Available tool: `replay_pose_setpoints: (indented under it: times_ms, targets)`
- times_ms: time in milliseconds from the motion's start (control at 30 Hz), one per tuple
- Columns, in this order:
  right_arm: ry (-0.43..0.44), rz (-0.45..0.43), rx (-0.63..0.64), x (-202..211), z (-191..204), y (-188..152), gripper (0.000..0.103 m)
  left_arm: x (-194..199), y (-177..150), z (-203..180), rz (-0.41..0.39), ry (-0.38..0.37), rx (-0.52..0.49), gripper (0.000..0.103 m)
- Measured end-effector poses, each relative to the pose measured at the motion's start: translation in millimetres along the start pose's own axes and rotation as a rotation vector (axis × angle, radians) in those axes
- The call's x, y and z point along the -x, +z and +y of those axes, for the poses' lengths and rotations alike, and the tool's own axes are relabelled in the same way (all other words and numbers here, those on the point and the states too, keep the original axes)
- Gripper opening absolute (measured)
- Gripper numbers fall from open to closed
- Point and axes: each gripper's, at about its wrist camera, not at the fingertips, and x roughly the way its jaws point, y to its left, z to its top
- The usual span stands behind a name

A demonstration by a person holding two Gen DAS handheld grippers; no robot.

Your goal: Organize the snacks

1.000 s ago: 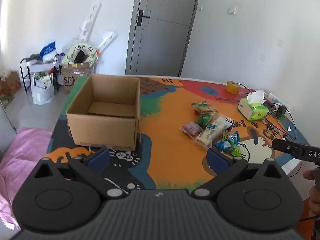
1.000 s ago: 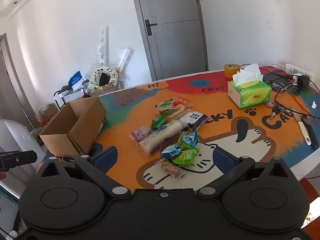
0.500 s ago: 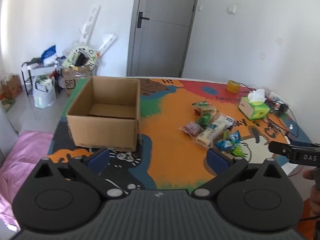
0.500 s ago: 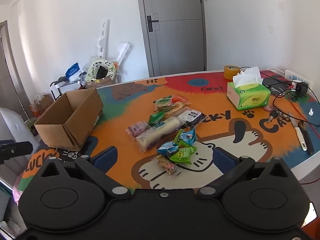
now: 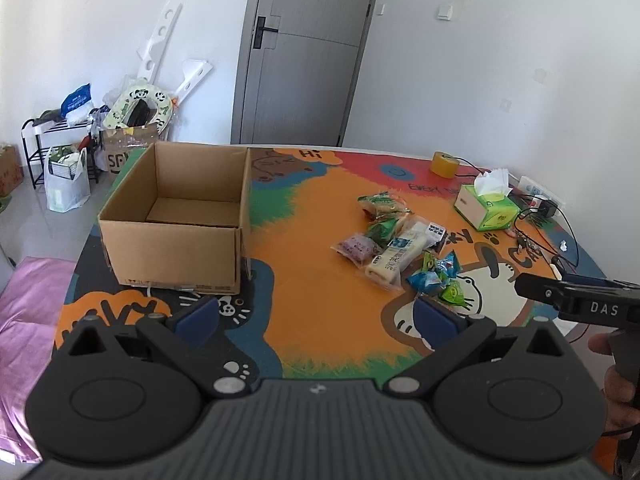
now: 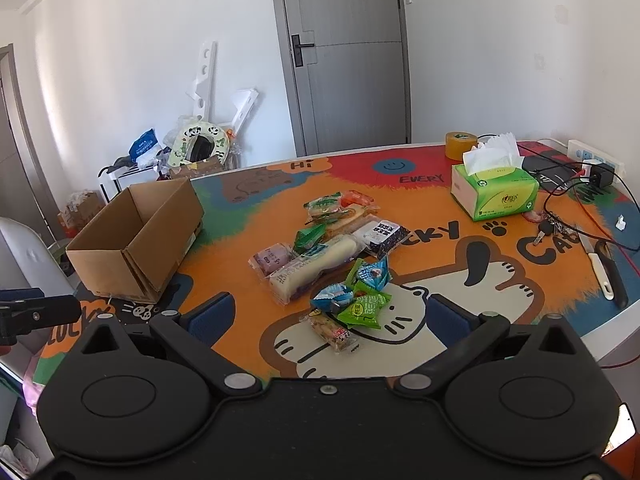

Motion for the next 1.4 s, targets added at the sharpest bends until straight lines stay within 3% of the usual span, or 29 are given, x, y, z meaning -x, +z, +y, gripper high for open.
replay_pose_setpoints:
  times_ms: [133, 267, 1400]
  targets:
    - [0.002, -0.004, 0.004, 1, 1, 1, 0.103, -1, -1, -2, -0.009, 0.045, -0.031, 0.103]
    - [0.0, -0.007, 0.015, 0, 3, 1, 0.103, -2, 0, 3, 0.006, 0.013, 0.004, 0.103]
    - [-0.002, -0.006, 0.035, 4, 6, 3, 0.103, 7, 3, 9, -0.002, 0.013, 0.026, 0.103]
